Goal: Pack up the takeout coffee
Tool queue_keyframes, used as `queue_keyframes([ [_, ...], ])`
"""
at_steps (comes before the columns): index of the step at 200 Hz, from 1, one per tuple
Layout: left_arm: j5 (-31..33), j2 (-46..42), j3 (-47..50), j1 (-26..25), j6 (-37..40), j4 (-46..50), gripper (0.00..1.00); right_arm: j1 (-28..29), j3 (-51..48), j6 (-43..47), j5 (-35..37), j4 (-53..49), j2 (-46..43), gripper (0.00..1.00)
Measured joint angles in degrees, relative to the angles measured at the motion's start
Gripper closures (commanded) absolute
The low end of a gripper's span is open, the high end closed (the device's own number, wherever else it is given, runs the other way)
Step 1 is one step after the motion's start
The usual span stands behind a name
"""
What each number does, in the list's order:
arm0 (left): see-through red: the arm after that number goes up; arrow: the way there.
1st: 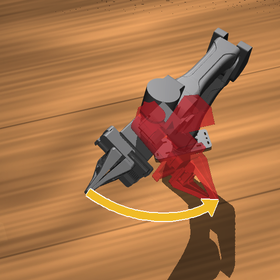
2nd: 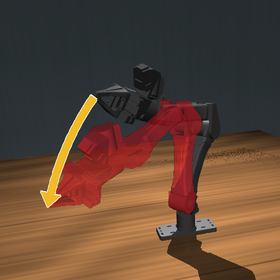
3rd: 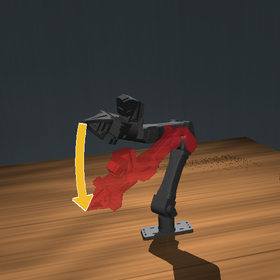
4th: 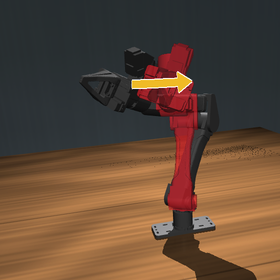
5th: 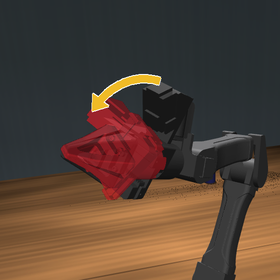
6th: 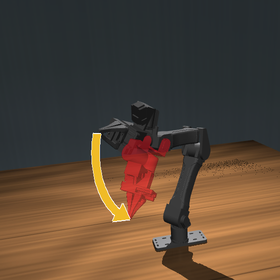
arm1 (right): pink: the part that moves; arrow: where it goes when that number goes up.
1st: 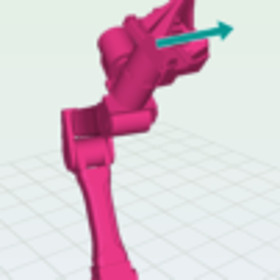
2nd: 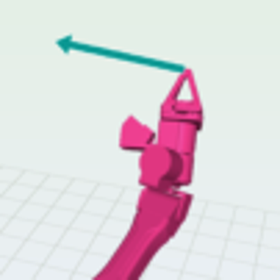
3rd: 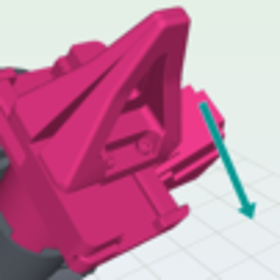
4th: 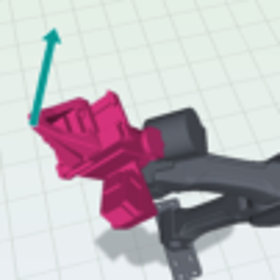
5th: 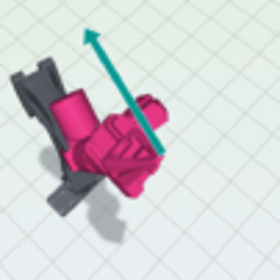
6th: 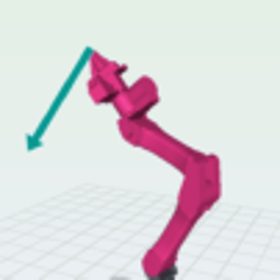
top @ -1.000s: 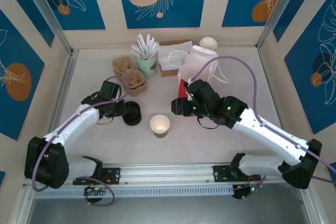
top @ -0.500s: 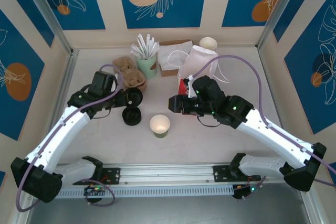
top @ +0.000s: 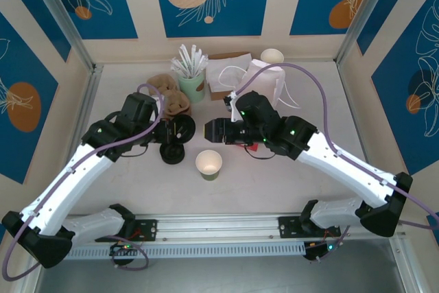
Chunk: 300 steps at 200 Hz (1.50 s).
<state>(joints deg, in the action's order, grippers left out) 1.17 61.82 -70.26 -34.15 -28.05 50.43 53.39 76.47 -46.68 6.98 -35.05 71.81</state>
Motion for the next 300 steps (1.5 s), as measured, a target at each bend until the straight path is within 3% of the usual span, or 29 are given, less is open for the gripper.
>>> queue_keyframes([
  [166, 1.95, 0.17, -0.94, -2.56, -0.13, -0.09, 0.87, 0.5, 6.69, 0.02, -1.42, -0.44, 10.64, 0.46],
  [257, 2.14, 0.76, -0.94, -3.54, -0.15, -0.31, 0.87, -1.53, 7.82, -0.42, -2.86, -0.55, 12.72, 0.74],
  [300, 2.14, 0.87, -0.94, -3.58, -0.15, -0.46, 0.87, -2.67, 8.52, -0.26, -4.46, -1.62, 14.1, 0.78],
])
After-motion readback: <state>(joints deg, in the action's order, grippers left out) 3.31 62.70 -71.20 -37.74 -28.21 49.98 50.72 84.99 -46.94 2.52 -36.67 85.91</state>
